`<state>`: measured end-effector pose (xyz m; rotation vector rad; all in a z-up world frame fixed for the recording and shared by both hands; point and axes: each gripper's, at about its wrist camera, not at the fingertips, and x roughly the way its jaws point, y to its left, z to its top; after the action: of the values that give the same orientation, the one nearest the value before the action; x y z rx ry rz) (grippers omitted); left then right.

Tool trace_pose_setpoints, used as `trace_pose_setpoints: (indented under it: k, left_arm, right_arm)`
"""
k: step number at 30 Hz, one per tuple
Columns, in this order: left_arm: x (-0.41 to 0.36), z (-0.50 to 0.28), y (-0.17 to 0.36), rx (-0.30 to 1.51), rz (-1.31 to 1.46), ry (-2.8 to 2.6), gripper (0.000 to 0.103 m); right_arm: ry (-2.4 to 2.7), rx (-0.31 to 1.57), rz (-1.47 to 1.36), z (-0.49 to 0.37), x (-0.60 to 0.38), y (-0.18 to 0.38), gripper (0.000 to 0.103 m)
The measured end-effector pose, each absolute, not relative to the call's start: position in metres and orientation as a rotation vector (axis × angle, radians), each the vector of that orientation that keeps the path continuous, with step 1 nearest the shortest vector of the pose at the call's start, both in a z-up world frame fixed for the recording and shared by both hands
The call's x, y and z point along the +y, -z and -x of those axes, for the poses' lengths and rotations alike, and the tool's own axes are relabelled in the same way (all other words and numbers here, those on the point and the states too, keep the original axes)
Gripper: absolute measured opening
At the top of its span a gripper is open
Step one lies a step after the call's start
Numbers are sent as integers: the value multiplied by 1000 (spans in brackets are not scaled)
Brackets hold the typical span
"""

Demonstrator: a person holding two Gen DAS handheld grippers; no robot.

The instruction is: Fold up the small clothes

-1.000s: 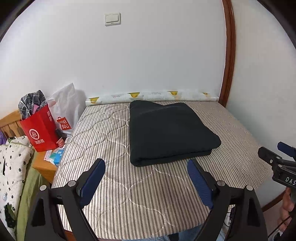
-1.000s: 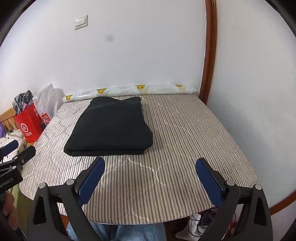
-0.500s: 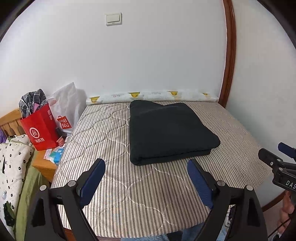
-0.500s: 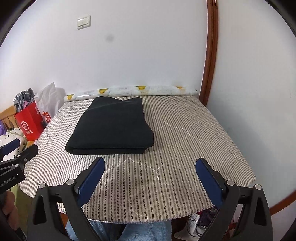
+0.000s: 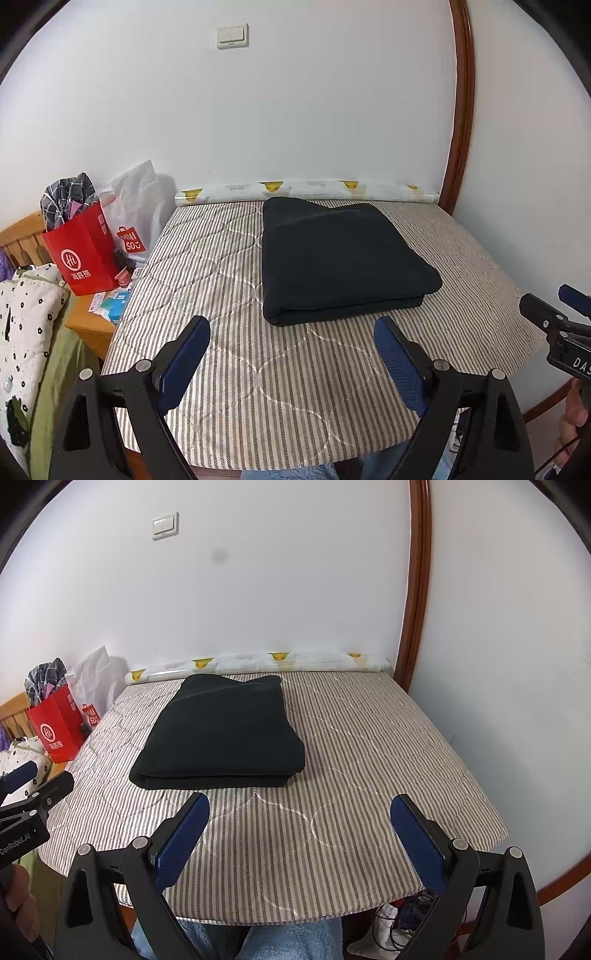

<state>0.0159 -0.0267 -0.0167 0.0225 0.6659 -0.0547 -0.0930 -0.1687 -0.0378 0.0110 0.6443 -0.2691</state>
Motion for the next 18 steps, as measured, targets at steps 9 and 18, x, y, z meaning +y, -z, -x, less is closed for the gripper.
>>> trace_pose_setpoints:
  k: [9, 18]
  left_arm:
    - [-25, -16, 17, 668, -18, 59, 90]
    - [-26, -15, 18, 670, -11, 64, 90]
  right_arm:
    - [270, 645, -9, 94, -169, 39, 97]
    - [268, 646, -7, 94, -170, 38, 97]
